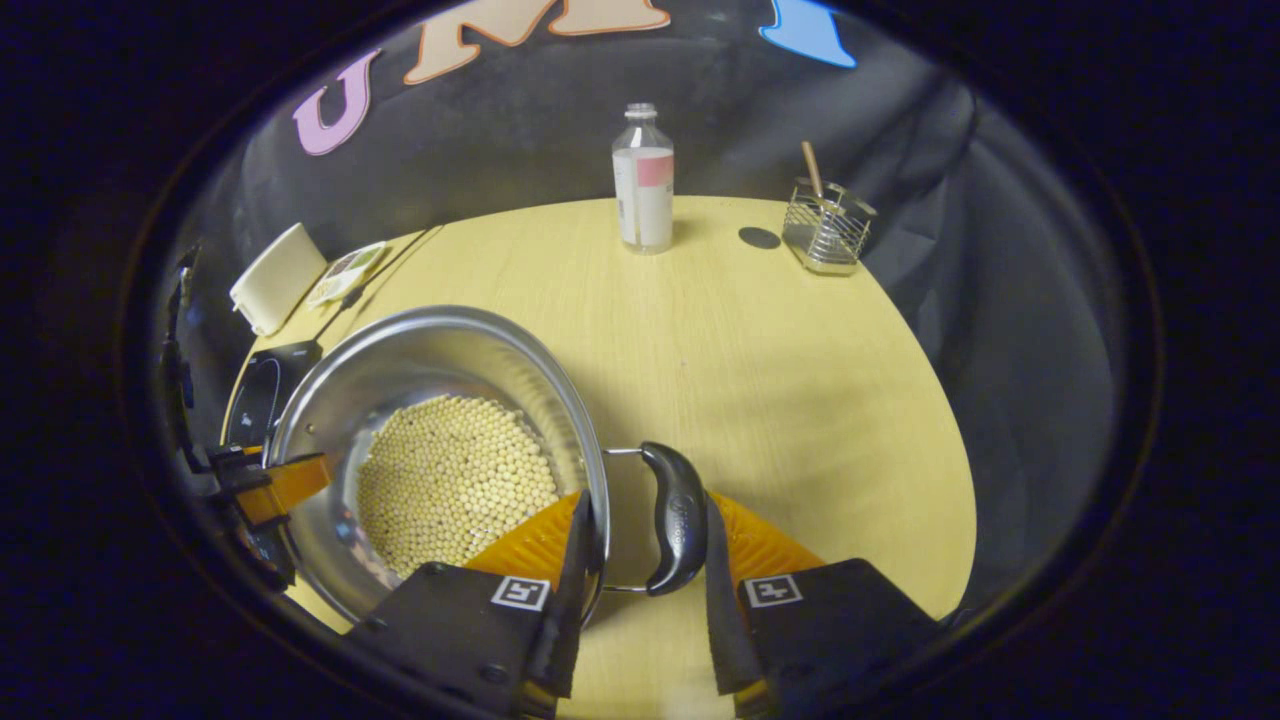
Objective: First push the handle of the pot to place it horizontally, then grasp the pot with both hands and set it on the induction cooktop.
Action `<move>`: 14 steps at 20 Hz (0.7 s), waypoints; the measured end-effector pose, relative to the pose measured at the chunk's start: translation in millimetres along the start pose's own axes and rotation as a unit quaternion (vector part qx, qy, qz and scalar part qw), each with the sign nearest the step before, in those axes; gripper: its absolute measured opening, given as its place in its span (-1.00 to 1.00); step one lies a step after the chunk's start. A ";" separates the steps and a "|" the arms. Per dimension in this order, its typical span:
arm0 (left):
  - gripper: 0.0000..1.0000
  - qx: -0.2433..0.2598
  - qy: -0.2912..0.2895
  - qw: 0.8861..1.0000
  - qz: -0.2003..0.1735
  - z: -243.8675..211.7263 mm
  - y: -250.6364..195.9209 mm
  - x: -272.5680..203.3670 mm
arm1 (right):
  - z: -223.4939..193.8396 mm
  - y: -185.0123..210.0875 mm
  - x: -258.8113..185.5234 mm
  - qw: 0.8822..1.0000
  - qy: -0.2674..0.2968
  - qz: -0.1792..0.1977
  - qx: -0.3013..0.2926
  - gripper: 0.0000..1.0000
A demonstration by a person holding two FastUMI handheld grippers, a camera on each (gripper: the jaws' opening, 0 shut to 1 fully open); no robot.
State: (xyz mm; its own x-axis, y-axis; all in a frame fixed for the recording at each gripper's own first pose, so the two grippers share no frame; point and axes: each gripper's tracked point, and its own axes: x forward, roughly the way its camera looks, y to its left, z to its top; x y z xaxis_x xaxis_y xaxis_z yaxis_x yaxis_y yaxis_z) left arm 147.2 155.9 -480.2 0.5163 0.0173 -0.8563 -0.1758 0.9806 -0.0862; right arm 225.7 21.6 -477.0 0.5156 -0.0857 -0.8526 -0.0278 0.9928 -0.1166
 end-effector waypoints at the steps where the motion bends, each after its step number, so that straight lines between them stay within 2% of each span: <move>1: 0.41 -0.001 0.004 1.000 -0.005 -0.3 0.5 1.4 | -0.3 -1.0 2.3 1.000 0.002 -0.001 0.001 -0.09; 2: 0.30 -0.014 0.010 1.000 -0.009 -1.6 0.0 0.4 | -1.3 -1.6 1.9 1.000 0.002 -0.002 0.001 -0.09; 4: 0.22 -0.036 0.020 0.999 -0.016 -3.8 -4.6 -3.9 | -3.0 -2.7 -1.3 1.000 0.005 -0.001 0.005 -0.09; 7: 0.19 -0.030 0.012 0.999 -0.015 -2.5 -6.7 -16.3 | -2.5 -6.6 -13.0 1.000 -0.003 0.002 0.003 -0.09; 8: 0.19 -0.027 0.007 1.000 -0.014 -0.2 -7.7 -20.3 | -2.2 -6.6 -16.7 1.000 -0.006 0.004 0.005 0.02; 14: 0.18 -0.016 -0.008 1.000 0.004 4.8 -2.9 -53.1 | -2.1 -2.3 -39.4 1.000 -0.014 0.025 0.010 0.02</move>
State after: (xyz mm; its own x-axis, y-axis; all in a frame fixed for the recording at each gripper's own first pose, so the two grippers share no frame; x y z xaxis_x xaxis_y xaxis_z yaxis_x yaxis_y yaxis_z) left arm 124.3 153.1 -432.0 0.5284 0.0284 -0.8485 -0.2058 0.9739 -0.0956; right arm 203.6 22.5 -444.2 0.5376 -0.0338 -0.8425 -0.0363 0.9973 -0.0632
